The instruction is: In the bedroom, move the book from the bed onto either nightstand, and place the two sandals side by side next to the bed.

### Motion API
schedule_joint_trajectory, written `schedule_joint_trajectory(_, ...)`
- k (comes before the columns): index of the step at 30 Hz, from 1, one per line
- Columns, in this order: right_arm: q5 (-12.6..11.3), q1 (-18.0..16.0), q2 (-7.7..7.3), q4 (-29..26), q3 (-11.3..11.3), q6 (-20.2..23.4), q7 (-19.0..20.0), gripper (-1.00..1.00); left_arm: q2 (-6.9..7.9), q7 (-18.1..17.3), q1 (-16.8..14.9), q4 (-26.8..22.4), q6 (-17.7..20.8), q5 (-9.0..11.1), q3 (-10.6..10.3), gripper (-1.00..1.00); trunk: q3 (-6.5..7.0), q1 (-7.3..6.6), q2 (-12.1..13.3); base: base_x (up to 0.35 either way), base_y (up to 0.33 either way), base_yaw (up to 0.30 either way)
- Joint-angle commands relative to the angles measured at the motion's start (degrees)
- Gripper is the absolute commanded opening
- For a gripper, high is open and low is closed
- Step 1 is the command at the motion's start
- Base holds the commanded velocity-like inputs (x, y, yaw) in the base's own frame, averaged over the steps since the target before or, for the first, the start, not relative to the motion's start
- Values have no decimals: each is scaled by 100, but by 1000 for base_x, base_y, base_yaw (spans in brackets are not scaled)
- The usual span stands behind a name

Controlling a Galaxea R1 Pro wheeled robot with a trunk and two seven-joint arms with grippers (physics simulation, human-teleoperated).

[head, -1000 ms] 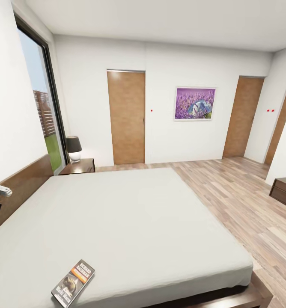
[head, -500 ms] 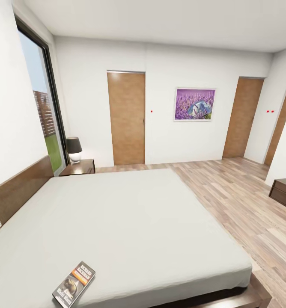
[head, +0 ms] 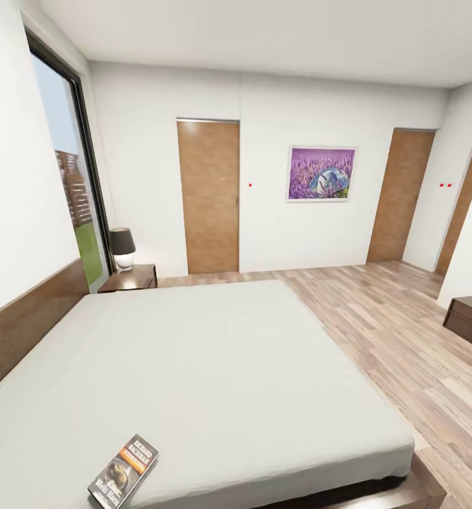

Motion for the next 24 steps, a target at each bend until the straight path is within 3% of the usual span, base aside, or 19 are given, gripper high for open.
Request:
schedule_joint_trajectory(1,62,-8,13,-9,-41,12,48,100,5,35,97,-14,6,48,-38,100,11,-22,35,0,0,0)
schedule_joint_trajectory(8,67,-9,36,-4,-40,11,40,100,2,178,722,6,-243,130,-7,100,136,-175,316,0,0,0)
schedule_joint_trajectory(12,68,-10,40,-2,-37,11,35,100,-4,234,1081,11,-424,298,0,100,208,-263,477,0,0,0)
schedule_joint_trajectory(19,69,-9,108,0,-33,6,20,100,-31,411,1635,13,-734,856,1,100,334,-417,757,0,0,0)
schedule_joint_trajectory(24,68,-8,141,0,-32,4,-91,100,-60,523,1930,10,-913,1008,2,100,423,-527,958,0,0,0)
